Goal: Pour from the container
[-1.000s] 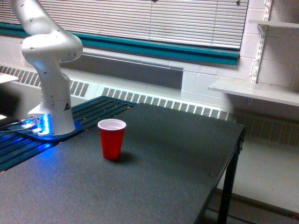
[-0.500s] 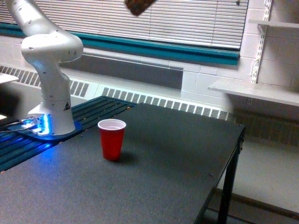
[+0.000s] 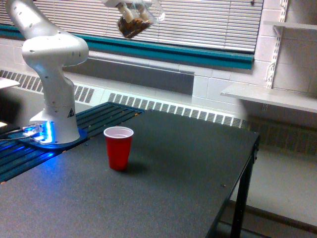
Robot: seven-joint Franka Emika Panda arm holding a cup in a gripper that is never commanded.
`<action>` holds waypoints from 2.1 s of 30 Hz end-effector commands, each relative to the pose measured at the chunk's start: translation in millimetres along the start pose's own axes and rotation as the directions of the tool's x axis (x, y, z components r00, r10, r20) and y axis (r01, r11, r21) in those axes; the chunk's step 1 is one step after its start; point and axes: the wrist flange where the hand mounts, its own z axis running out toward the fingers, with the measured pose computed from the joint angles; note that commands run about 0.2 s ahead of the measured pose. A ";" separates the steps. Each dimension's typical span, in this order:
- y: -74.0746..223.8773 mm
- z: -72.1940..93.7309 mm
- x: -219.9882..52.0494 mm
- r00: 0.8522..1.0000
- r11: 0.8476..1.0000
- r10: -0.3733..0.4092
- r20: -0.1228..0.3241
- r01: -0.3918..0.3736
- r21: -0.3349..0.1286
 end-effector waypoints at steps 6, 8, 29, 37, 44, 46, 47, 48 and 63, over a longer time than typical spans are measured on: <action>31.9 1.3 -10.2 0.996 0.995 0.083 0.025 -0.082 -0.051; 36.6 2.5 -11.9 0.995 0.994 0.096 0.036 -0.094 -0.056; 59.1 42.6 -32.0 0.976 0.990 0.112 0.187 -0.093 -0.110; 67.0 57.6 -35.4 0.967 0.987 0.127 0.223 -0.100 -0.129; 73.0 65.6 -38.0 0.958 0.982 0.146 0.246 -0.110 -0.154; 75.1 67.7 -39.5 0.955 0.981 0.152 0.254 -0.113 -0.160; 76.3 69.2 -41.0 0.954 0.979 0.155 0.258 -0.114 -0.167; 77.6 71.3 -43.2 0.951 0.978 0.158 0.266 -0.113 -0.175; 92.4 89.2 -62.1 0.929 0.967 0.205 0.308 -0.143 -0.213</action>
